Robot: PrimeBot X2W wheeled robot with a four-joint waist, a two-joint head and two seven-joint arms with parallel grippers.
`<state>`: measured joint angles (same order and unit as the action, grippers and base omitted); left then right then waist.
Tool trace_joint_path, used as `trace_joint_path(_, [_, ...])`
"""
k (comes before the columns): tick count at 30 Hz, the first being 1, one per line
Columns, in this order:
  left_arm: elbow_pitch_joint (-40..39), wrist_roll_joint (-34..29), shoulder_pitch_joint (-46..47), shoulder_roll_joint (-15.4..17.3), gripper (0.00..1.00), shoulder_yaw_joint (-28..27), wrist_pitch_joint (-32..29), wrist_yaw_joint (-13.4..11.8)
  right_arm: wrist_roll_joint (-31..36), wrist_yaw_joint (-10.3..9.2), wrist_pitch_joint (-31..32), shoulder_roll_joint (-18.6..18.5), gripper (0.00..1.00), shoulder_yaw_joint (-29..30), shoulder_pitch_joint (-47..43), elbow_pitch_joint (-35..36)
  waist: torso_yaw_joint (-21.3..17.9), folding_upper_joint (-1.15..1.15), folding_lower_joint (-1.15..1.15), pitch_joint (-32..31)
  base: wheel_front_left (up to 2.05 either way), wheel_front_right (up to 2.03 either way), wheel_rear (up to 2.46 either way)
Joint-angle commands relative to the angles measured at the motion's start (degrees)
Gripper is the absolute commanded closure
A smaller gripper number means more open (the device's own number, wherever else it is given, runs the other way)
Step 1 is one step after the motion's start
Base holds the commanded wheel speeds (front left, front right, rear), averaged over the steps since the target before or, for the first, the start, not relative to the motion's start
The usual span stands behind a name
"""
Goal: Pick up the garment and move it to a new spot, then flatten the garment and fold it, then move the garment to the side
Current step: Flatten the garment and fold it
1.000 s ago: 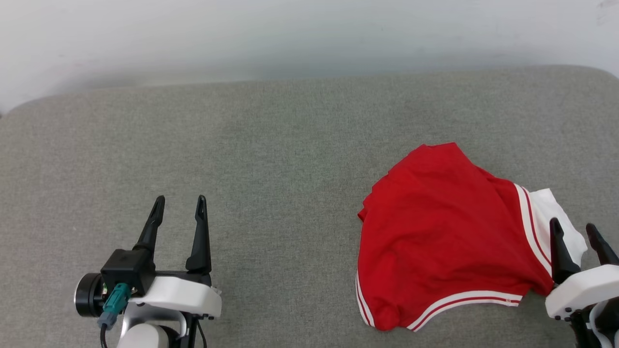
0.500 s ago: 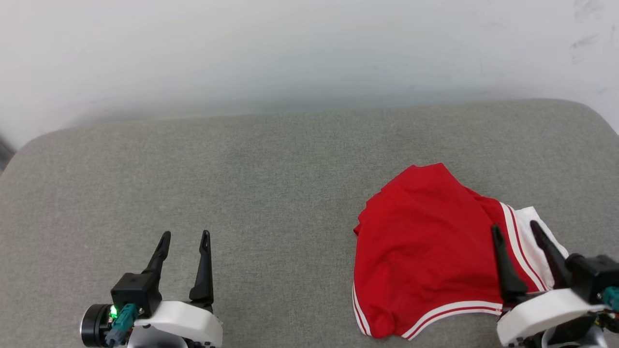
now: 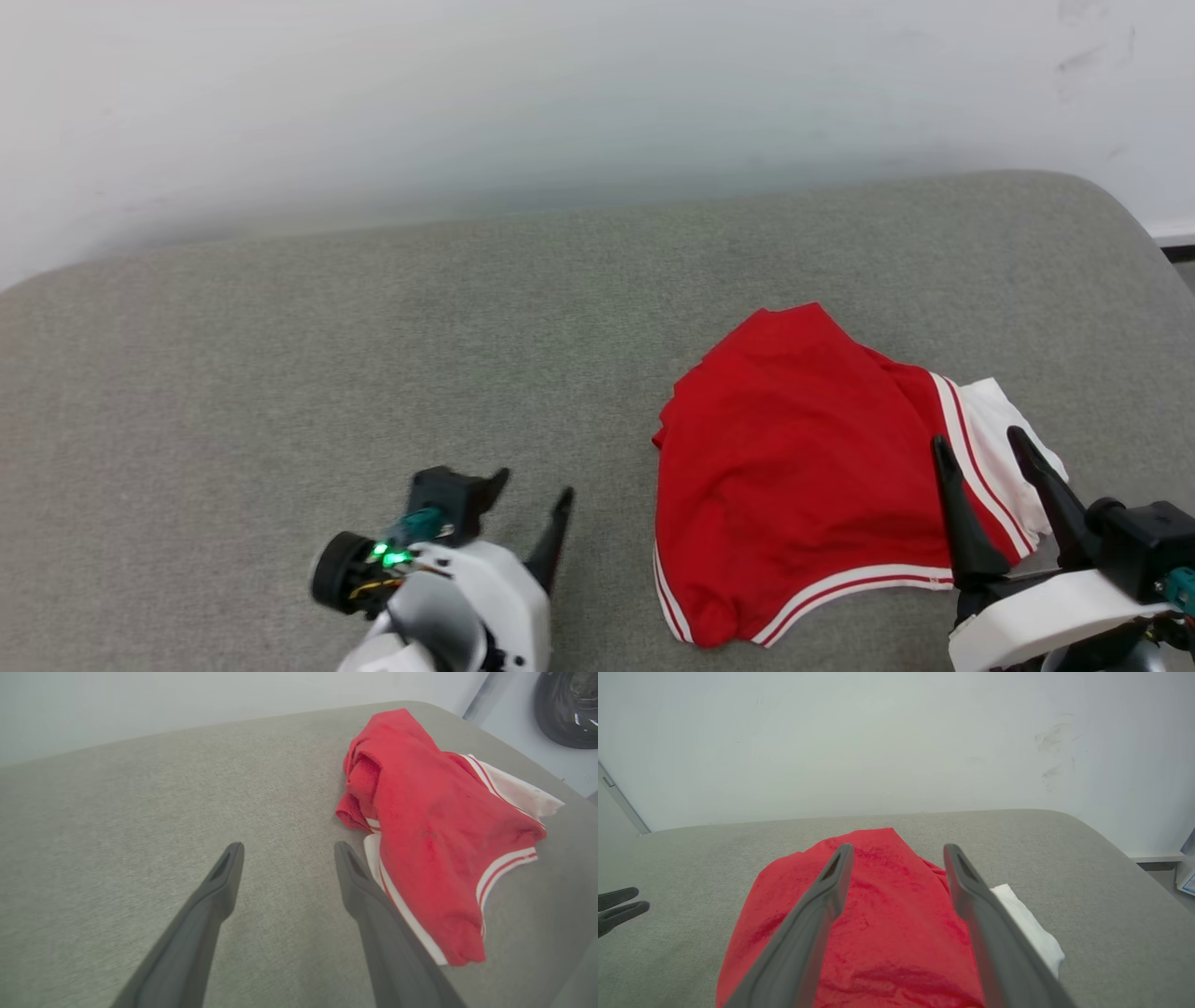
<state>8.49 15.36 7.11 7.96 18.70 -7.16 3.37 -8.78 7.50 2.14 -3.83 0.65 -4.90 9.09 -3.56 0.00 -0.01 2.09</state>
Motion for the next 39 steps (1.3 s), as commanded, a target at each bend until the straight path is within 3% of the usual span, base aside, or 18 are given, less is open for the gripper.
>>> trace_joint_path(1, [0.4,0.3,1.2,-0.4,0.00,1.0,-1.5,0.7,-0.5,-0.02,0.0,0.3,0.00,0.1,0.4,0.4,-0.7,0.00,0.01,0.6,0.00,0.00,0.00])
trace_joint_path(11, [5.2,1.9,7.6,-1.1,0.00,12.0,-15.1,3.8,-2.0,-0.02,-1.4,0.9,0.00,-1.0,2.9,0.1,-4.5,0.00,0.01,6.1,0.00,0.00,0.00])
trace_joint_path(22, [11.7,6.4,11.9,2.3,0.00,20.3,-28.4,4.1,-3.1,-0.02,-4.4,1.0,0.00,-2.5,6.4,-2.0,-7.3,0.00,0.01,12.9,0.00,0.00,0.00])
trace_joint_path(23, [11.7,7.2,11.9,2.6,0.43,20.9,-29.2,4.2,-3.4,-0.02,-4.7,1.0,0.00,-2.4,6.5,-2.4,-7.4,0.00,0.01,13.0,0.00,0.00,0.00])
trace_joint_path(24, [11.4,7.7,12.0,3.0,0.67,21.2,-29.4,4.2,-3.6,-0.02,-4.8,1.0,0.00,-2.4,6.7,-2.7,-7.4,0.00,0.01,13.0,0.00,0.00,0.00])
trace_joint_path(25, [11.0,8.2,12.3,3.5,1.00,21.4,-29.1,4.2,-3.9,-0.02,-5.0,1.0,0.00,-2.4,6.8,-3.0,-7.3,0.00,0.01,12.9,0.00,0.00,0.00])
trace_joint_path(31, [6.1,6.7,15.0,6.1,1.00,19.4,-23.8,3.0,-4.9,-0.02,-5.5,1.0,0.00,-2.1,6.7,-4.7,-5.8,0.00,0.01,10.8,0.00,0.00,0.00])
trace_joint_path(39, [-2.3,3.3,14.9,11.5,1.00,13.3,-16.4,-3.4,-5.4,-0.02,-4.3,1.0,0.00,-1.1,5.4,-5.4,-2.0,0.00,0.01,6.6,0.00,0.00,0.00])
